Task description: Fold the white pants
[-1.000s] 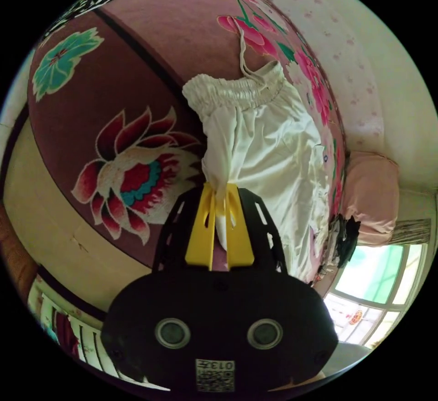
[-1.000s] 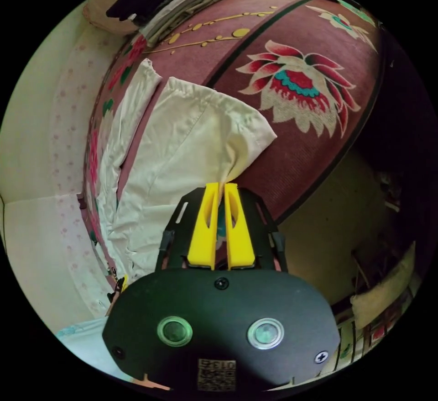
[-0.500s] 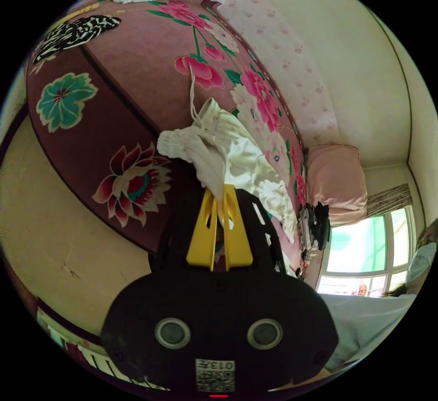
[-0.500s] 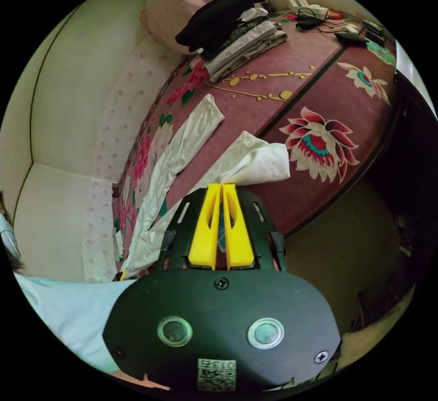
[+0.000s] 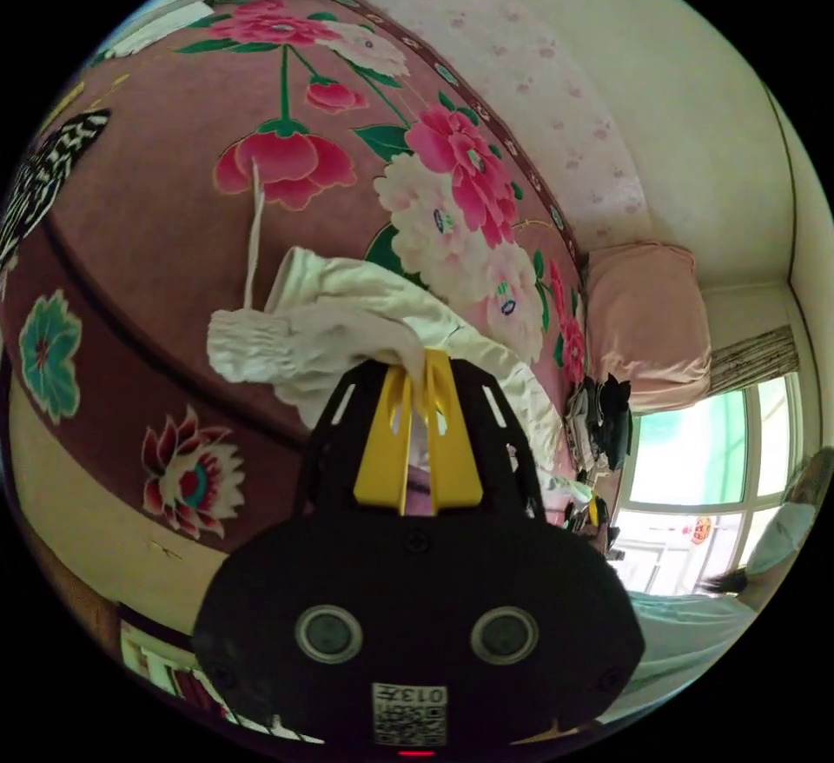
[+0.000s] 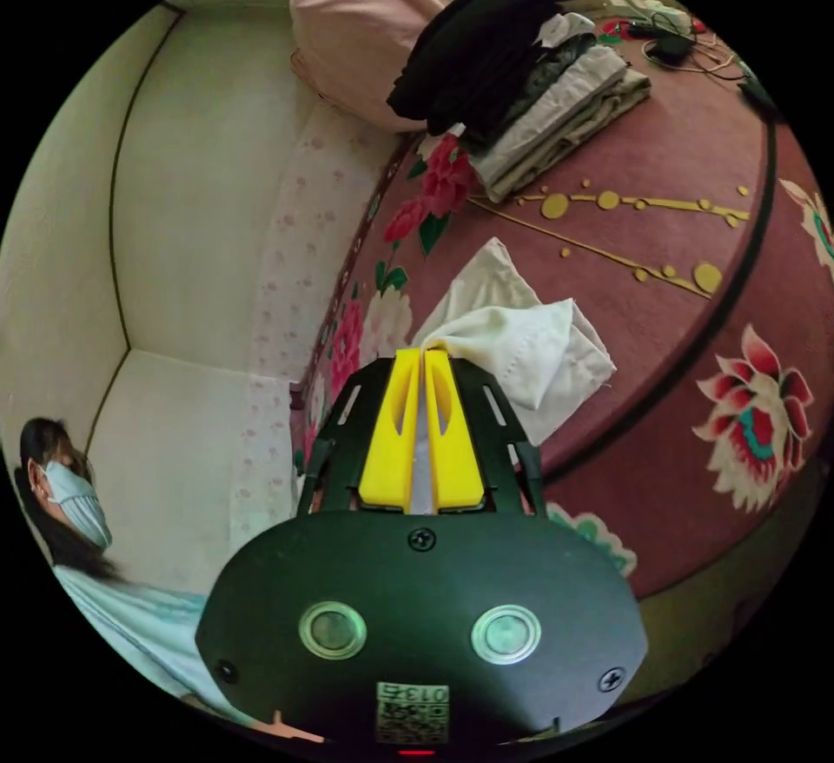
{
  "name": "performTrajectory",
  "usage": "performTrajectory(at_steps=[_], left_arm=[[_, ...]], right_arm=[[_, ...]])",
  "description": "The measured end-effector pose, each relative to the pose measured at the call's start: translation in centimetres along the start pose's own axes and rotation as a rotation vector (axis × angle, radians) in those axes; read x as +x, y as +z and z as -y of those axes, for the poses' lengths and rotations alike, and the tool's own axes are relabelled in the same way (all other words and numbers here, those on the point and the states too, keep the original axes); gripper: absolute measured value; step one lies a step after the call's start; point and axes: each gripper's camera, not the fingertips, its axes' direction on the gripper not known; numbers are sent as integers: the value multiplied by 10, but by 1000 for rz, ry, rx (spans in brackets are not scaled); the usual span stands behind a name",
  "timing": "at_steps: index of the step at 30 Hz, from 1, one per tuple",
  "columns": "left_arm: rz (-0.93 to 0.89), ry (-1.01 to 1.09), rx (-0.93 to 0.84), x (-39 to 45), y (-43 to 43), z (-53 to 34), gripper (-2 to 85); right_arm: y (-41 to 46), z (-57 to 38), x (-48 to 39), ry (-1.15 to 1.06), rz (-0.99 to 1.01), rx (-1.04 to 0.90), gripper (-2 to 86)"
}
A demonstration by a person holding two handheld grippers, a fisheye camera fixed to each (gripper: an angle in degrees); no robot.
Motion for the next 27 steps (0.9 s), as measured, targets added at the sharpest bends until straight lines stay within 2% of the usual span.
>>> performTrajectory(at_steps=[7, 10, 16, 20, 22, 23, 26, 27], left_arm=[[143, 11, -133, 29, 85, 103, 17], [144, -46, -150, 22, 115, 122, 17], [112, -150, -112, 7, 140, 116, 29], [-59, -162, -30, 2, 131, 100, 69], [-176, -103, 36, 7, 112, 87, 86], [-179, -75, 55, 10, 105, 82, 87], [18, 74, 94, 32, 71, 51, 95], [143, 90, 85, 37, 64, 35, 106]], right_arm=[[146, 123, -8, 28, -136, -61, 5], [200, 159, -4, 50, -224, -99, 8], [269, 206, -1, 10, -261, -174, 33], [272, 226, -7, -61, -133, -209, 72], [243, 230, -21, -148, -65, -171, 77], [233, 229, -23, -164, -66, -156, 78], [179, 218, -26, -202, -254, -82, 84], [163, 210, -20, -198, -351, -75, 90]])
